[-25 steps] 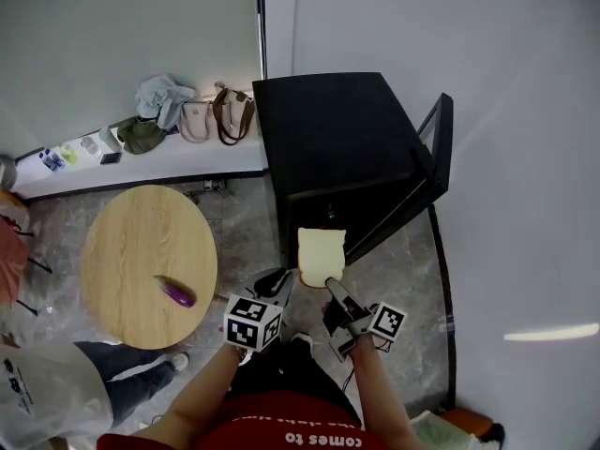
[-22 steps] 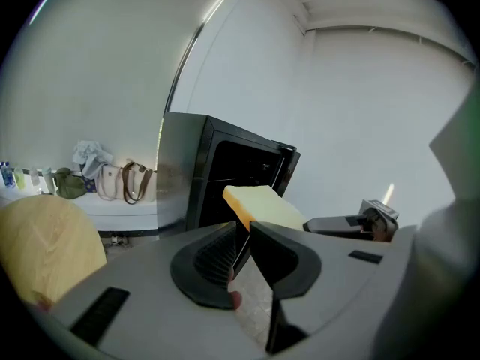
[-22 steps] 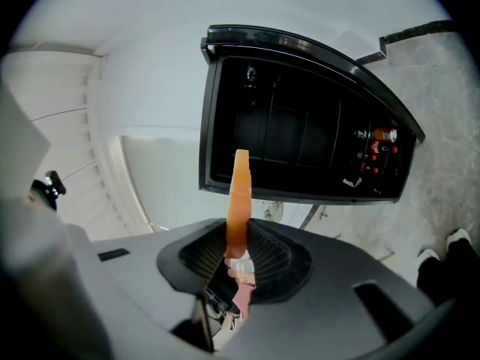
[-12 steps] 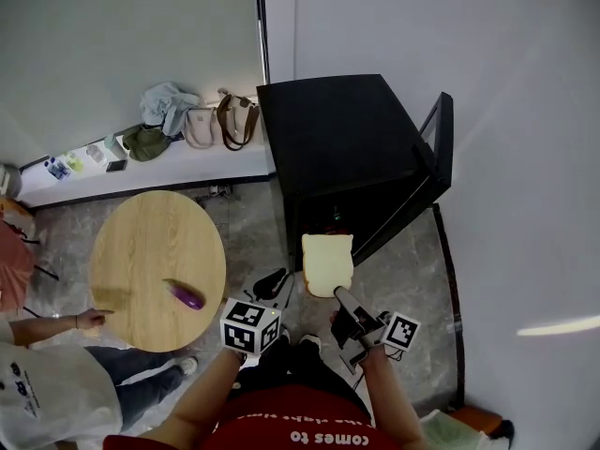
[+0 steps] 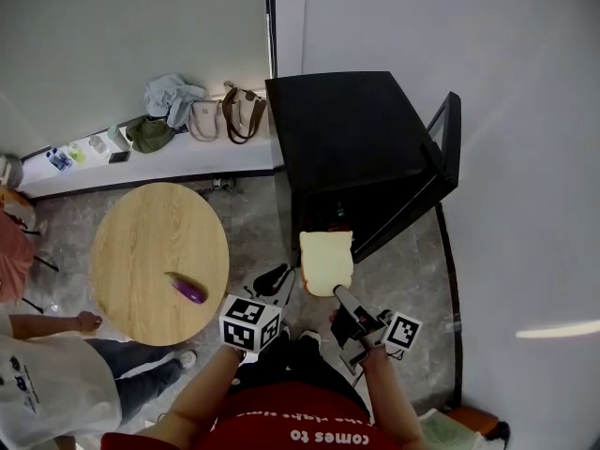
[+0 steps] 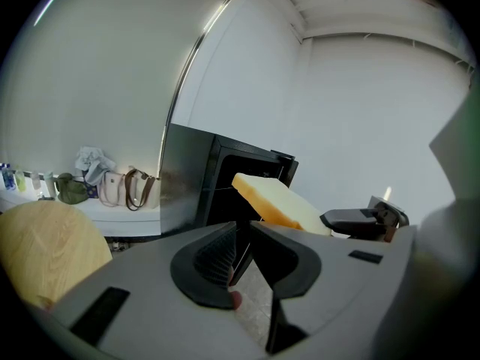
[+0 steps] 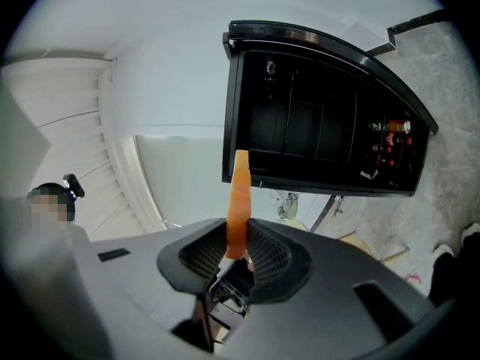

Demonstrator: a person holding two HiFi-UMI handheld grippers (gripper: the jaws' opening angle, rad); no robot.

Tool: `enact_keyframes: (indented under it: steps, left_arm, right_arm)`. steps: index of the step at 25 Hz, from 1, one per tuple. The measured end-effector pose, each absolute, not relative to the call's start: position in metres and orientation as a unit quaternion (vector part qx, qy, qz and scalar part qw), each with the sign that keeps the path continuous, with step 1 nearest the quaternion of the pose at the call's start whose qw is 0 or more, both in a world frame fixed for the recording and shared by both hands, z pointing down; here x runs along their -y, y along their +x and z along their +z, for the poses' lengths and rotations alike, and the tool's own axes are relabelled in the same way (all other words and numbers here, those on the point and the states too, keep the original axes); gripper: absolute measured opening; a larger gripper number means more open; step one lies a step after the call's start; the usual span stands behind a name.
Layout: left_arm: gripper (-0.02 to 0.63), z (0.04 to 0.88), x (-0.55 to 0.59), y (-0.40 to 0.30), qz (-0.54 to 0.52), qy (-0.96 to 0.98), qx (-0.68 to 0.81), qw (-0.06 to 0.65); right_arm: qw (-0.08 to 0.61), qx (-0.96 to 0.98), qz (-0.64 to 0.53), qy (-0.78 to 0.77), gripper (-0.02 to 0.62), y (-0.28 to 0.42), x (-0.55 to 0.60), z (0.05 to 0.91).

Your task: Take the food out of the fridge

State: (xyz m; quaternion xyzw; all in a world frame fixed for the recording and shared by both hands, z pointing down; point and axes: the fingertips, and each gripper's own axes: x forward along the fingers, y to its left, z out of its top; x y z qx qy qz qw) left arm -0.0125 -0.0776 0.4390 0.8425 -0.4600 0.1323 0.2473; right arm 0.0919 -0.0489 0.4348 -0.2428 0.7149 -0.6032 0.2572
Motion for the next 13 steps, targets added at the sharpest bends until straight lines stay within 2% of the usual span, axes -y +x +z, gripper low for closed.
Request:
enact_keyframes:
  steps: [13]
  left_arm:
    - [0.055,0.438,0.075,-0.027,0.126,0.836,0.473,0.250]
  right_arm:
    - [0.248,-0.723,-0.602,-0.232,0.086,0.081,0.047,0.429]
